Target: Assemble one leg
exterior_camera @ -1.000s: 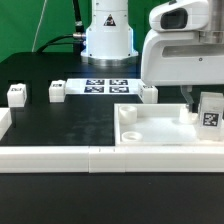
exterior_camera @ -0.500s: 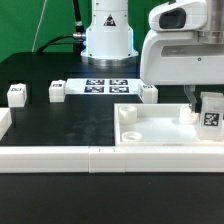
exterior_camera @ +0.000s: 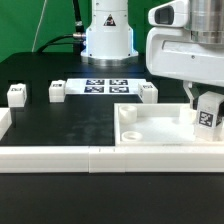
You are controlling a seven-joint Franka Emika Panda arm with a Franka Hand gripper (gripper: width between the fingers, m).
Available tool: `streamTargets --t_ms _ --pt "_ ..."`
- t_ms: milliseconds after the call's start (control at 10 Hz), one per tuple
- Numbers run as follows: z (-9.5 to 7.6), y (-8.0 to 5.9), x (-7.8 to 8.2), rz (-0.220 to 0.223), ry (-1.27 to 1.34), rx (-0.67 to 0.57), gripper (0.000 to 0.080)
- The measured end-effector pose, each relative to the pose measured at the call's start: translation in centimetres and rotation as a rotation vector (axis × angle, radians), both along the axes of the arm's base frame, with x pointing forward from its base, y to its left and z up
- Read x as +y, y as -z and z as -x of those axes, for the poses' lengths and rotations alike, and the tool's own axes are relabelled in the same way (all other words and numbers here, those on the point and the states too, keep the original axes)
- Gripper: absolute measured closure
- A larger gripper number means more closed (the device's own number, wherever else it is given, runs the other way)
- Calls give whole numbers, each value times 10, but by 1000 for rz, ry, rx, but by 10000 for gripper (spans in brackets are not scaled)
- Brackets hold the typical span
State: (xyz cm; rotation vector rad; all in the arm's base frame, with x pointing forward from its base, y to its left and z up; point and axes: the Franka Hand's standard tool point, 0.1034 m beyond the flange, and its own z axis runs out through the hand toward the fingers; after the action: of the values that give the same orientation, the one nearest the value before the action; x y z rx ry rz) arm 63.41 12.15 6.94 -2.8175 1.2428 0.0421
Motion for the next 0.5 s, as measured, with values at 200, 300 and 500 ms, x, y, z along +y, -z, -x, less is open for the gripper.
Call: streamTargets --t_ms 200,300,500 --pt "1 0 2 1 199 14 509" --pt "0 0 2 1 284 19 509" --pt "1 -1 4 5 541 34 509"
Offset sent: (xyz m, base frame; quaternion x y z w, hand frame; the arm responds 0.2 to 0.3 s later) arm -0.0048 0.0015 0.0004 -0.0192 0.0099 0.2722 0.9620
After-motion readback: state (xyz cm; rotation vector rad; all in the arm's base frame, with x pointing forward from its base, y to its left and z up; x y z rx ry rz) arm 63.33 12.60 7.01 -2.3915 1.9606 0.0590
